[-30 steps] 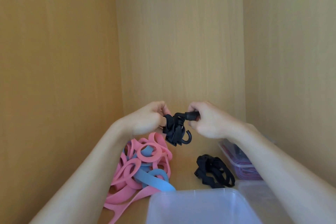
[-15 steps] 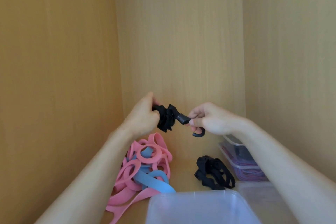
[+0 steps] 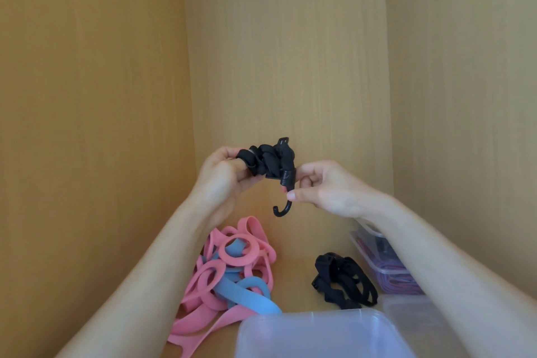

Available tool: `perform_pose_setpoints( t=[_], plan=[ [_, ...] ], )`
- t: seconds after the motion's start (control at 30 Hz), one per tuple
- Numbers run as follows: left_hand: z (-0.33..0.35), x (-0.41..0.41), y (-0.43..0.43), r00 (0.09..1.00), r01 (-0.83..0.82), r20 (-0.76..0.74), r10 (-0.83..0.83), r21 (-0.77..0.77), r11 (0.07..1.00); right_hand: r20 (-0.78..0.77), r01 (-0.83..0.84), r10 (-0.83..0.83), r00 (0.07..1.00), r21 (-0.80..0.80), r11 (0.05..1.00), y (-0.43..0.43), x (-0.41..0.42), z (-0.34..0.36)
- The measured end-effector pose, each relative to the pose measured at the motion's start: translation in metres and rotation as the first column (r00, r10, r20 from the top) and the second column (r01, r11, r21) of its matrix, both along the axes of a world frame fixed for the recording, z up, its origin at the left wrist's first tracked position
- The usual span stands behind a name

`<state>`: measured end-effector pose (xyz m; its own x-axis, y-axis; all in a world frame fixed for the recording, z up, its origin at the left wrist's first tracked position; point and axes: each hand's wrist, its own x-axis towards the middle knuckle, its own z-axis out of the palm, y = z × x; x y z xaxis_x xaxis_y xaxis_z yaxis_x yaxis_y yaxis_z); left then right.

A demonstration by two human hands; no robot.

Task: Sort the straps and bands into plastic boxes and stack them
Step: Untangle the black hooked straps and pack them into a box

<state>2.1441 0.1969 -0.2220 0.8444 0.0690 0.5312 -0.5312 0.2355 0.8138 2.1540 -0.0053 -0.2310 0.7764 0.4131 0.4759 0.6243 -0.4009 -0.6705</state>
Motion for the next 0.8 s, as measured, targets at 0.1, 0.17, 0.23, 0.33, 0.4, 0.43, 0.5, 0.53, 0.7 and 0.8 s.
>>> perform_pose_setpoints(
  t=[0.1,0.17,0.23,0.33,0.4,0.43,0.5,0.53,0.7,0.8],
  plan=[
    [0.0017,-0.0018,0.0007,0.993,0.117,-0.028,-0.117,-0.01,0.993,-0.054,-0.008,0.011,0.998,0.061,0.998,-0.0027,0.0034,-0.0015],
    [0.0024,-0.0025,0.0011,0.987,0.156,-0.039,-0.155,0.014,0.988,-0.078,-0.031,0.039,0.996,0.093,0.995,-0.0032,0.0038,-0.0019],
    [0.0018,-0.003,0.0016,0.982,0.185,-0.058,-0.182,0.057,0.981,-0.072,-0.054,0.064,0.995,0.126,0.991,-0.0019,0.0038,-0.002],
    [0.0001,-0.0038,0.0013,0.981,0.19,-0.083,-0.178,0.162,0.968,-0.028,-0.049,0.057,0.998,0.209,0.977,0.0009,0.0058,-0.0027],
    [-0.0003,-0.004,0.0022,0.983,0.177,-0.092,-0.162,0.199,0.964,-0.006,-0.055,0.059,0.998,0.25,0.967,0.0026,0.008,-0.0038],
    [-0.0003,-0.0044,0.0027,0.982,0.178,-0.098,-0.161,0.208,0.962,0.0,-0.061,0.063,0.998,0.262,0.963,0.0035,0.009,-0.0044],
    [0.0,-0.0058,0.0036,0.979,0.19,-0.111,-0.169,0.22,0.957,0.001,-0.083,0.086,0.996,0.295,0.952,0.0054,0.0105,-0.0047],
    [0.0,-0.0062,0.004,0.978,0.197,-0.114,-0.175,0.225,0.954,0.002,-0.099,0.104,0.995,0.312,0.945,0.0061,0.0111,-0.0049],
    [-0.0009,-0.0049,0.0055,0.977,0.203,-0.096,-0.188,0.182,0.962,-0.027,-0.185,0.209,0.977,0.369,0.911,0.0037,0.01,-0.0045],
    [-0.0054,-0.0037,0.0048,0.973,0.216,-0.115,-0.198,0.173,0.961,-0.083,-0.307,0.379,0.922,0.441,0.844,0.0017,0.0084,-0.0036]
  ],
)
